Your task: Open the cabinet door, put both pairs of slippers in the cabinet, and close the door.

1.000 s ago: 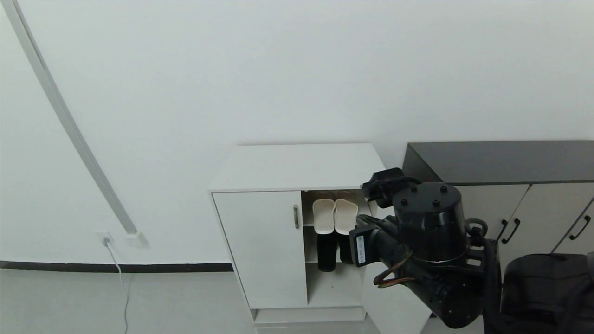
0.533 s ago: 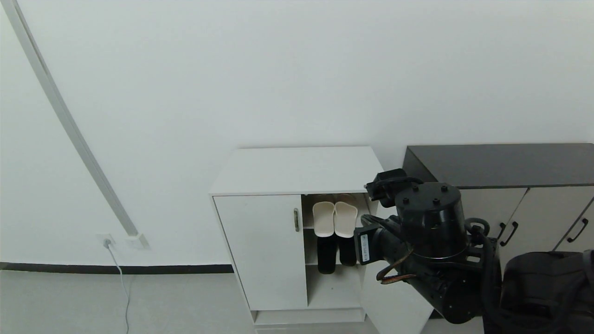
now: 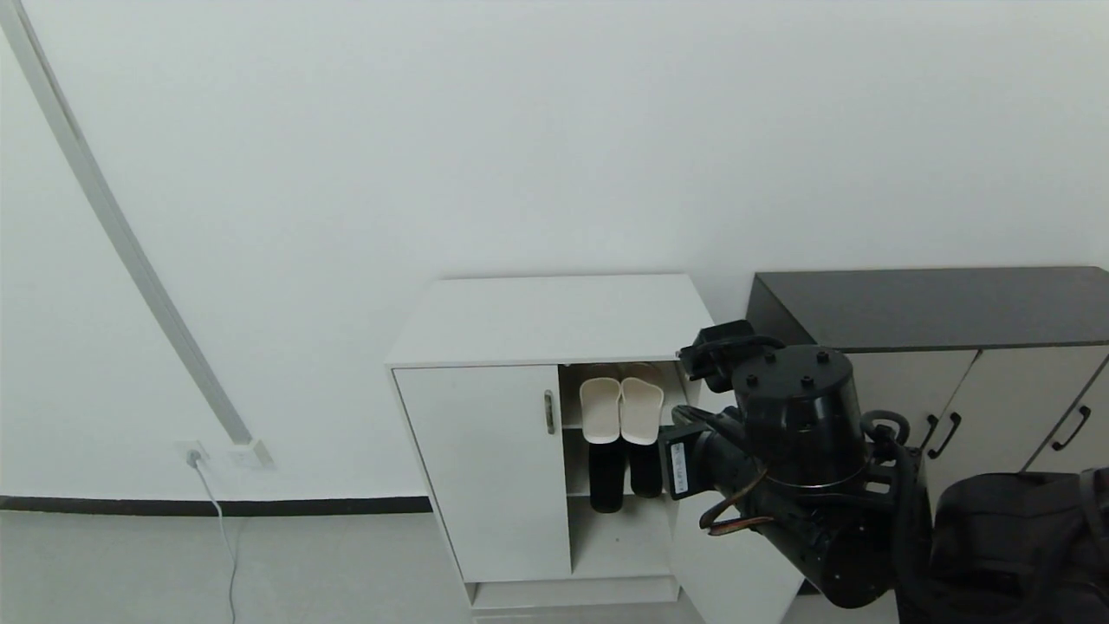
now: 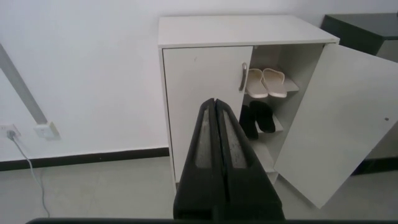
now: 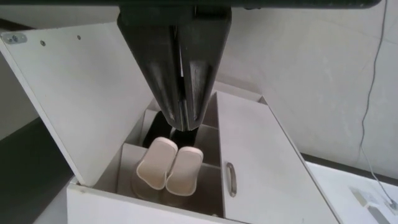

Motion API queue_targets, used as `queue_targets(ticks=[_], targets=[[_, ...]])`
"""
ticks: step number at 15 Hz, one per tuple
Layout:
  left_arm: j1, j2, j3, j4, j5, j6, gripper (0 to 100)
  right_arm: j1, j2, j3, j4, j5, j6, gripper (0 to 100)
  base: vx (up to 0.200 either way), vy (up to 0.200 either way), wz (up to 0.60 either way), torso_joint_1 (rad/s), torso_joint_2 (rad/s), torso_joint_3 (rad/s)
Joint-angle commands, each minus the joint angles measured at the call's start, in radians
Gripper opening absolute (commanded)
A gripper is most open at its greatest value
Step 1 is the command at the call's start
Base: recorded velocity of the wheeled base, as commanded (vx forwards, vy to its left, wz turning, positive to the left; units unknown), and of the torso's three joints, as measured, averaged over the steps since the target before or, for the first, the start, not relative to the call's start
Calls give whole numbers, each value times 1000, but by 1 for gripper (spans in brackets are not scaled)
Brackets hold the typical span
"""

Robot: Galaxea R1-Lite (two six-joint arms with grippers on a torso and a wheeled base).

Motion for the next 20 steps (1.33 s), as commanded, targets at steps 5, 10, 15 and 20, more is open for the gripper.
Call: queue_targets(ticks=[5,10,15,20], targets=[[0,1,0,0,0,0,0,-17,13,0,-4,0,0,0,0,0,-600,6,0,1],[0,1,0,0,0,0,0,-52,30,-3,-5,0,-11,0,0,0,0,0,0,0],[0,1,0,0,0,0,0,-52,27,-3,-5,-2,-11,0,0,0,0,0,0,0],[0,1,0,0,0,0,0,-54,28,-5,-5,-2,-12,0,-120,0,0,2,3,0]])
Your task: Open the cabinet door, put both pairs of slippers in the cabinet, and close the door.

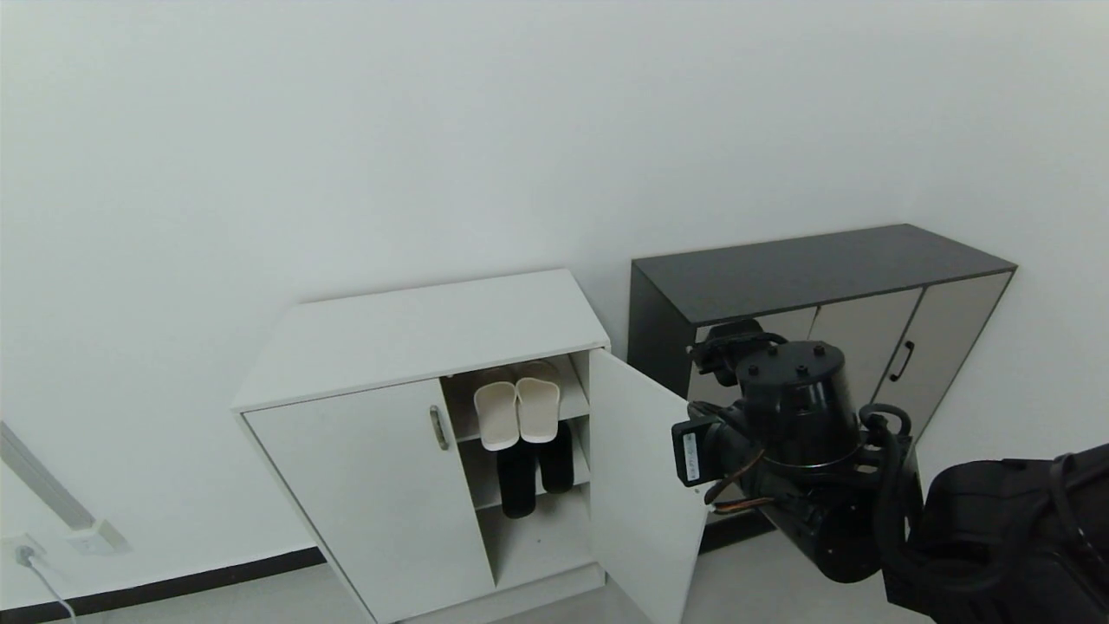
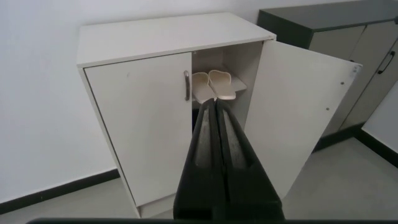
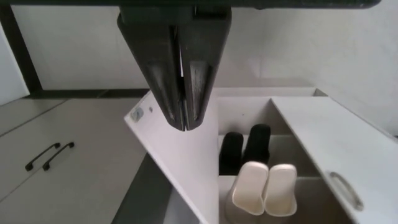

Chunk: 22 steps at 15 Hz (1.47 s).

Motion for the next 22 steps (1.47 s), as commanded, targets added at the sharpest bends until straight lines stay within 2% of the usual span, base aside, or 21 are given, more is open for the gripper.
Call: queue_targets(ticks=[1,4,6,9,12,16,22], targets=[[0,1,0,0,0,1,0,-10,5,-8,0,1,-4,0,0,0,0,0,0,0],[0,1,0,0,-2,1,0,-47,44,-34,-34,3,-7,0,0,0,0,0,0,0],[0,1,0,0,-2,1,0,-103,71,-99,-30,9,-7,0,0,0,0,0,0,0],[0,1,0,0,-2,1,0,-208,128,-228,61,106,-4,0,0,0,0,0,0,0],[0,1,0,0,-2,1,0,-272,220,-324,84,140,-2,0,0,0,0,0,0,0],[0,1,0,0,-2,1,0,-323,338,-418,81,158,-1,0,0,0,0,0,0,0],[0,1,0,0,0,-1,0,-341,436,-493,82,201,3,0,0,0,0,0,0,0]])
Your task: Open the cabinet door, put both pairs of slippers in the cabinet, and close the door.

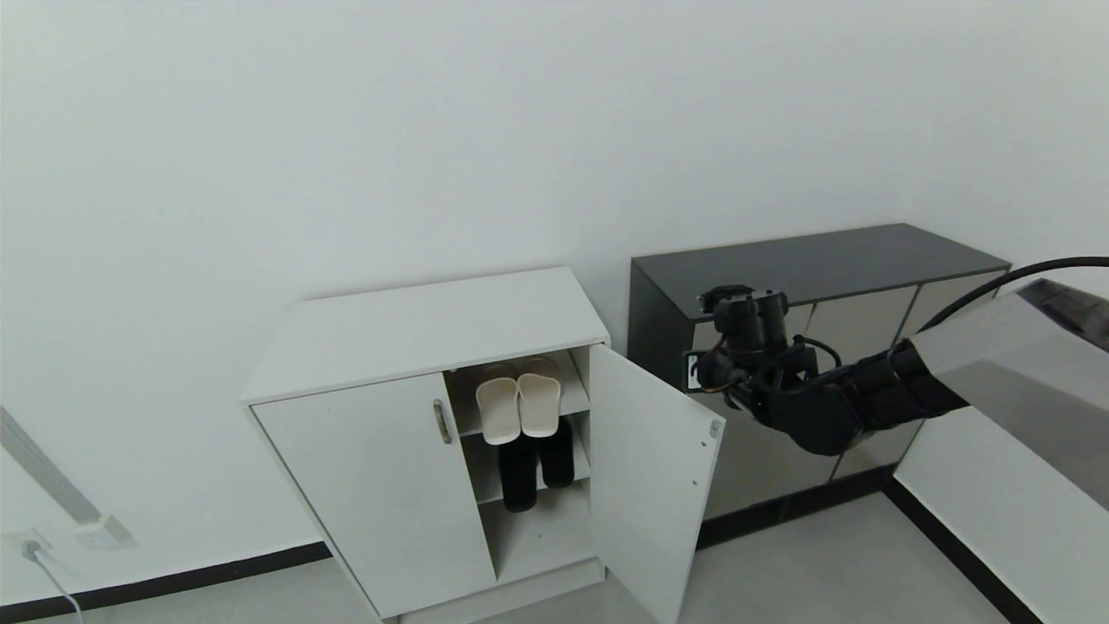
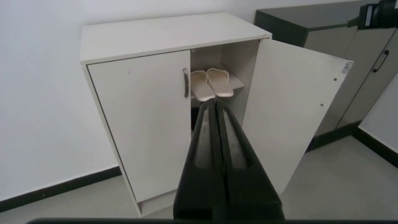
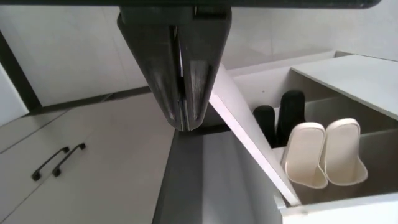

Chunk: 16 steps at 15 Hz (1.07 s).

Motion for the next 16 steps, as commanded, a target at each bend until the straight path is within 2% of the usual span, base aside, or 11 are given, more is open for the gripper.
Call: queue_targets(ticks=[1,16], targets=[[0,1,0,0,1,-1,0,-1,46,-15,-1,4,1,0,0,0,0,0,0,0],[0,1,0,0,1,-1,0,-32,137,-35,2,9,17,0,0,0,0,0,0,0]])
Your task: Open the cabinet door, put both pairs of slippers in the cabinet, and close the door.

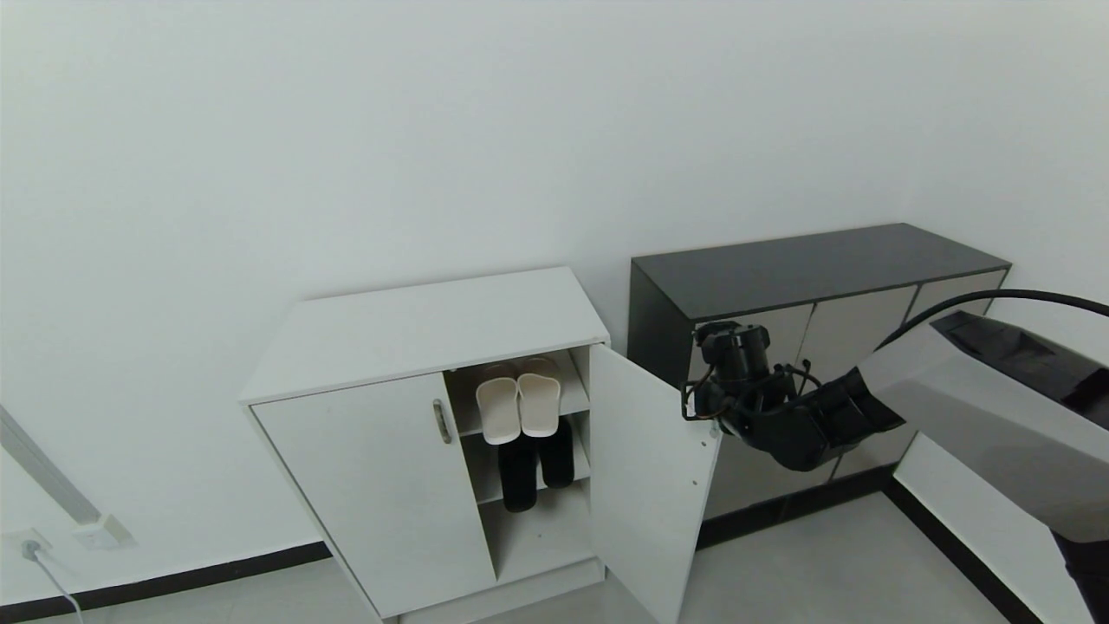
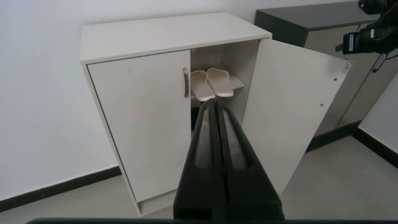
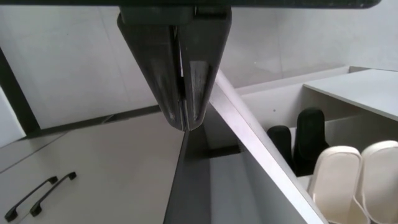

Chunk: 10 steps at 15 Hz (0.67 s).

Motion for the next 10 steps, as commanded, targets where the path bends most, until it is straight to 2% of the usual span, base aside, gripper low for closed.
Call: queue_targets(ticks=[1,7,10], targets=[[0,1,0,0,0,0,0,2,3,2,1,0,-2,0,0,0,0,0,0,0],[0,1,0,0,0,0,0,13,0,5,26,0,0,0,0,0,0,0,0,0],[0,1,0,0,0,0,0,47,-23,20,41,0,14,0,0,0,0,0,0,0]])
